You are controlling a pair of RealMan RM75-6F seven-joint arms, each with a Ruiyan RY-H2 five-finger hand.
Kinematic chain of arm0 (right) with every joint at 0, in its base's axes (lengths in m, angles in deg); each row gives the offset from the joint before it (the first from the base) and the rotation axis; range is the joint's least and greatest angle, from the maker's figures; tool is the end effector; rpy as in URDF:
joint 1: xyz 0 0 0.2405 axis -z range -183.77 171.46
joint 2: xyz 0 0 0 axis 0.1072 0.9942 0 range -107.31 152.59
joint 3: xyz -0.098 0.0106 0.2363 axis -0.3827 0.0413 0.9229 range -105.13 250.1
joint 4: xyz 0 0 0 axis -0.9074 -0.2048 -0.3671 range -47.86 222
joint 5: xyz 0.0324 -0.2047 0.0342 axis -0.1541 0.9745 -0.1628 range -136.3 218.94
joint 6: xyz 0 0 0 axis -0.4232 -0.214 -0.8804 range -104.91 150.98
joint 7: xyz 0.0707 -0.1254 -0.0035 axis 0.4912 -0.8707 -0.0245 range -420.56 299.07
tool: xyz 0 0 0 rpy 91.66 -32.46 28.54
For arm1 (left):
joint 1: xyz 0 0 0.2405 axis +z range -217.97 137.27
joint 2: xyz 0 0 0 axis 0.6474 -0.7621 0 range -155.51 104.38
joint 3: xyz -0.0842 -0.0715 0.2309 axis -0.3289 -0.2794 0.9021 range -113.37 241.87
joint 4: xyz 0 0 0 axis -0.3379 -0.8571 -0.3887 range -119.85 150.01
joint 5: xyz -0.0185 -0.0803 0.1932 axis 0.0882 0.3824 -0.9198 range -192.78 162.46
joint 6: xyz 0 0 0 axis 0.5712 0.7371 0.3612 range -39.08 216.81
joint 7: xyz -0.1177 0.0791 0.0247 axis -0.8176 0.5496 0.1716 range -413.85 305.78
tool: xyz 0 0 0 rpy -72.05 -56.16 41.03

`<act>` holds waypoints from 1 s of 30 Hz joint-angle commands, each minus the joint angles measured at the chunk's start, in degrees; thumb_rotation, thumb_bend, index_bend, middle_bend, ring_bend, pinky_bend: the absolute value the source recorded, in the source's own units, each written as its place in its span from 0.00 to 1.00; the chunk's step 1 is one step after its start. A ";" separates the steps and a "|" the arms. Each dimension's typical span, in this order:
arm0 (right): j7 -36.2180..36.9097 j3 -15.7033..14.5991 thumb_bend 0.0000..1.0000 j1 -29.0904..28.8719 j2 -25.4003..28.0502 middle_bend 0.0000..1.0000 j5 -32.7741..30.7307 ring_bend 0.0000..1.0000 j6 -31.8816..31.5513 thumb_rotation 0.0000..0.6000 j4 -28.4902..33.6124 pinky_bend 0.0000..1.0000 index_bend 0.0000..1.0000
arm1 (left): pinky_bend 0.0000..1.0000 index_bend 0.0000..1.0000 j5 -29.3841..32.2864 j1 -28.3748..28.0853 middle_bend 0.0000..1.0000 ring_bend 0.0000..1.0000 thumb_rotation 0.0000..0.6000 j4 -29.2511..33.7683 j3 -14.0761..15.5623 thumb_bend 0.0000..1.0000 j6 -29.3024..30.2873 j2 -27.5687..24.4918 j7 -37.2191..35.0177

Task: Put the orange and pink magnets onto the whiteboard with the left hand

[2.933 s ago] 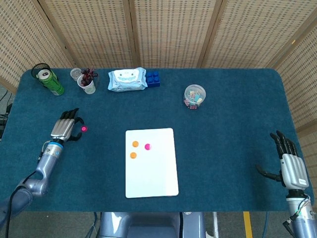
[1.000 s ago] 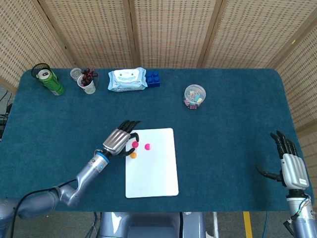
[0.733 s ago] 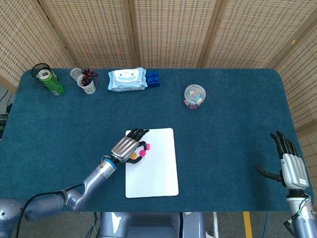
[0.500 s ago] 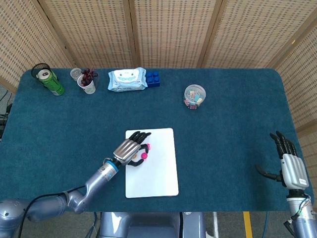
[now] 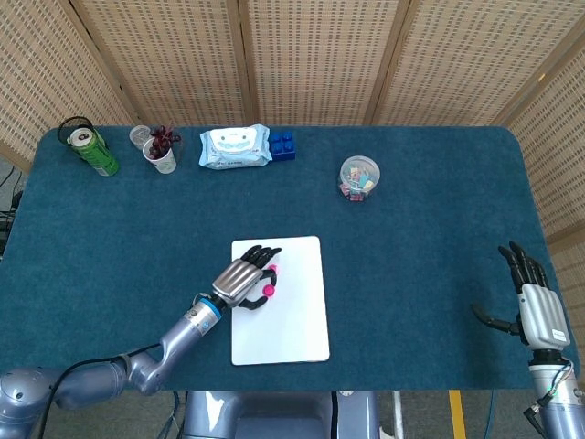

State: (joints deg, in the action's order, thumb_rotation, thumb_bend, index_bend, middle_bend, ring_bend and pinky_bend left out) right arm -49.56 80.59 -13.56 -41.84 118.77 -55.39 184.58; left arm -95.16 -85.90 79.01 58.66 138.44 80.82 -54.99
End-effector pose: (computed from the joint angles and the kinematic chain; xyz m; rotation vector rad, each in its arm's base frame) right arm -0.3001 -0.2106 0.1527 1.1936 -1.1866 1.0889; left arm -0.1281 0.3207 -0.1163 -2.1057 -1.0586 -1.0372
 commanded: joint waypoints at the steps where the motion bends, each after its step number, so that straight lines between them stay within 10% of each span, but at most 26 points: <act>1: 0.05 0.01 0.26 0.00 -0.01 0.00 -0.01 0.00 -0.01 1.00 -0.01 0.00 0.00 | 0.00 0.56 0.04 -0.03 0.00 0.00 1.00 -0.14 0.05 0.36 -0.13 0.13 -0.02; 30: 0.45 -0.10 0.26 0.12 -0.02 0.00 0.17 0.00 -0.12 1.00 -0.14 0.00 0.00 | 0.00 0.56 0.98 0.00 0.00 0.00 1.00 -0.96 -0.34 0.35 -0.34 0.47 1.46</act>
State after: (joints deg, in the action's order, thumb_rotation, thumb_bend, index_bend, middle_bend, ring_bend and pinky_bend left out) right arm -49.11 80.49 -13.45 -41.86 118.94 -55.51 184.44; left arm -94.18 -85.90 78.06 58.32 138.09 81.30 -53.53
